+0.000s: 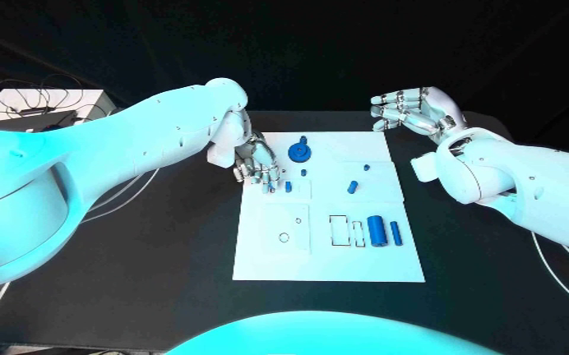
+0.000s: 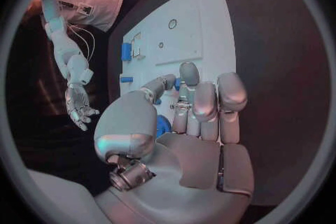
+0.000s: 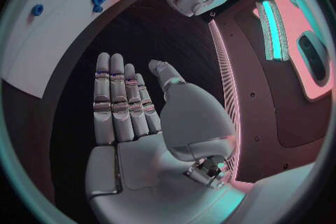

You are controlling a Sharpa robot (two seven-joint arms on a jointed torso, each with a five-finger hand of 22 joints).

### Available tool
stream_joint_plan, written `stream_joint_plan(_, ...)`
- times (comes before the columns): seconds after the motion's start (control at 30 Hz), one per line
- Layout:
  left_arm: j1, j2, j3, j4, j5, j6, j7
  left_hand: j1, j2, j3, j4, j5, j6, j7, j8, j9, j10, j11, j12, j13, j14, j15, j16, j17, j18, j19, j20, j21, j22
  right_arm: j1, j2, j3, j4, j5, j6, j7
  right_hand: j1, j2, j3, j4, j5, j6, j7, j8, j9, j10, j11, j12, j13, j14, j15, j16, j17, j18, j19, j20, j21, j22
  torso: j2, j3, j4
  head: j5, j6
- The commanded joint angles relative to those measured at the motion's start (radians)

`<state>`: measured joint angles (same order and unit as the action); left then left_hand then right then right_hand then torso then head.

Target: Assemble the parts on the task board

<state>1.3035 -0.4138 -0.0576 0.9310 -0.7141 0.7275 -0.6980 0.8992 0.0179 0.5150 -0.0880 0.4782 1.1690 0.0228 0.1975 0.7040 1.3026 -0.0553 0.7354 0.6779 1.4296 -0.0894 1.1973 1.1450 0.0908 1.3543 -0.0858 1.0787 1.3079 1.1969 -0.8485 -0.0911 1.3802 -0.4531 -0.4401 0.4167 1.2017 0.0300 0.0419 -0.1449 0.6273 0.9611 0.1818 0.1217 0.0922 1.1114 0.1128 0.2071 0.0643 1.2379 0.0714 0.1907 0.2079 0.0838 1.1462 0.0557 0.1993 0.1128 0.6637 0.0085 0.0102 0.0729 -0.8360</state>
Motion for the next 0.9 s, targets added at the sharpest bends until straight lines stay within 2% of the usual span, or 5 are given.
stream_joint_plan(0.03, 0.001, -0.001, 0.000, 0.004, -0.060, -0.032, 0.008, 0.008, -0.006, 0.203, -0.197, 0.007, 0.006, -0.002, -0.006, 0.001, 0.005, -0.003, 0.005, -0.001, 0.005, 0.000, 0.005, 0.001, -0.008, 0.009, 0.000, 0.005, 0.018, 0.000, 0.001, 0.000, 0.001, -0.008, 0.011, 0.004, 0.001, -0.008, -0.001, -0.004, 0.003, 0.000, 0.005, -0.003, -0.001, 0.007, 0.002, -0.003, -0.001, -0.003, -0.002, -0.003, -0.001, -0.014, -0.005, 0.000, 0.007, 0.001, 0.000, -0.0005, 0.0000, 0.000, -0.001)
stream_joint_plan(0.37, 0.001, -0.001, 0.000, 0.006, -0.070, -0.033, 0.012, 0.009, -0.006, 0.204, -0.197, 0.009, 0.008, -0.002, -0.009, 0.005, 0.005, -0.003, 0.006, -0.002, 0.005, 0.000, 0.009, 0.001, -0.009, 0.010, 0.000, 0.009, 0.020, 0.000, 0.001, 0.000, 0.001, -0.009, 0.013, 0.003, 0.001, -0.008, -0.001, -0.004, 0.003, 0.000, 0.005, -0.003, -0.001, 0.007, 0.002, -0.003, -0.001, -0.003, -0.002, -0.003, -0.001, -0.014, -0.005, 0.000, 0.007, 0.001, 0.000, -0.0003, 0.0009, 0.001, -0.003)
stream_joint_plan(0.9, 0.001, -0.011, 0.000, 0.015, -0.040, 0.013, 0.000, 0.015, -0.008, 0.200, -0.197, 0.010, 0.011, -0.003, -0.014, 0.006, 0.005, -0.003, 0.006, -0.005, 0.004, 0.001, 0.012, 0.000, -0.010, 0.009, 0.002, 0.011, 0.021, 0.000, 0.003, 0.000, -0.001, -0.011, 0.015, 0.003, -0.002, -0.008, 0.000, -0.009, 0.003, -0.001, 0.006, -0.004, -0.001, 0.008, 0.002, -0.005, -0.001, -0.004, -0.002, -0.003, -0.002, -0.015, -0.008, 0.000, 0.009, 0.003, 0.000, 0.0003, 0.0004, 0.001, -0.003)
